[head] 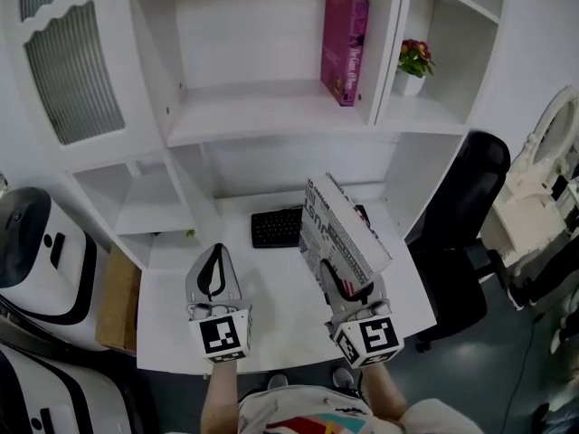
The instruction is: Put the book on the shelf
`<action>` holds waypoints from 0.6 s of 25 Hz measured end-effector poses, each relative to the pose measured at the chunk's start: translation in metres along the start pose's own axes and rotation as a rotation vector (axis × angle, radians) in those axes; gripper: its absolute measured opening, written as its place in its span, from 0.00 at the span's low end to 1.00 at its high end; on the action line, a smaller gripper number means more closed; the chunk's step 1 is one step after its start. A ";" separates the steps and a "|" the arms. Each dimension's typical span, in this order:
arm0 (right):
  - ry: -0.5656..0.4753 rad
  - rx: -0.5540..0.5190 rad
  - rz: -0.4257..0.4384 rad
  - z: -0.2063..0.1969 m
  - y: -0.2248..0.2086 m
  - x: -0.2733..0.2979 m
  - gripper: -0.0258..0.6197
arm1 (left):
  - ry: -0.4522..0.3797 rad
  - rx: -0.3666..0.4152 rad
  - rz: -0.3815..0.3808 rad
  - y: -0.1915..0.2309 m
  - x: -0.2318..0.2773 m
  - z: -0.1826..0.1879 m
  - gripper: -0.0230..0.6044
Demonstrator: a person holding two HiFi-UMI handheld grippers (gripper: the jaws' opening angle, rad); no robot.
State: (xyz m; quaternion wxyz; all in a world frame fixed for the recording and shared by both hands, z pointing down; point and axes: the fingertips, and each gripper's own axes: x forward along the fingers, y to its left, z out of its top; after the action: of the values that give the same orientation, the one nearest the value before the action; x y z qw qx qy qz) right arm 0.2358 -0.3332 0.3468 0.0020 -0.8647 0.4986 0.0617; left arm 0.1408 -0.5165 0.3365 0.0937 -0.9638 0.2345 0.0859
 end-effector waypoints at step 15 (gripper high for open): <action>-0.211 0.034 -0.087 0.207 -0.062 0.075 0.29 | 0.001 0.011 -0.063 0.004 0.058 0.046 0.03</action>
State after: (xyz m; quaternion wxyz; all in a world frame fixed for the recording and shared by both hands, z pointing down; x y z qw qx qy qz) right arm 0.3042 -0.3530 0.1299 0.0719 -0.8739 0.4587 0.1436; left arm 0.1846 -0.5351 0.2794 0.1015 -0.9702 0.2046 0.0811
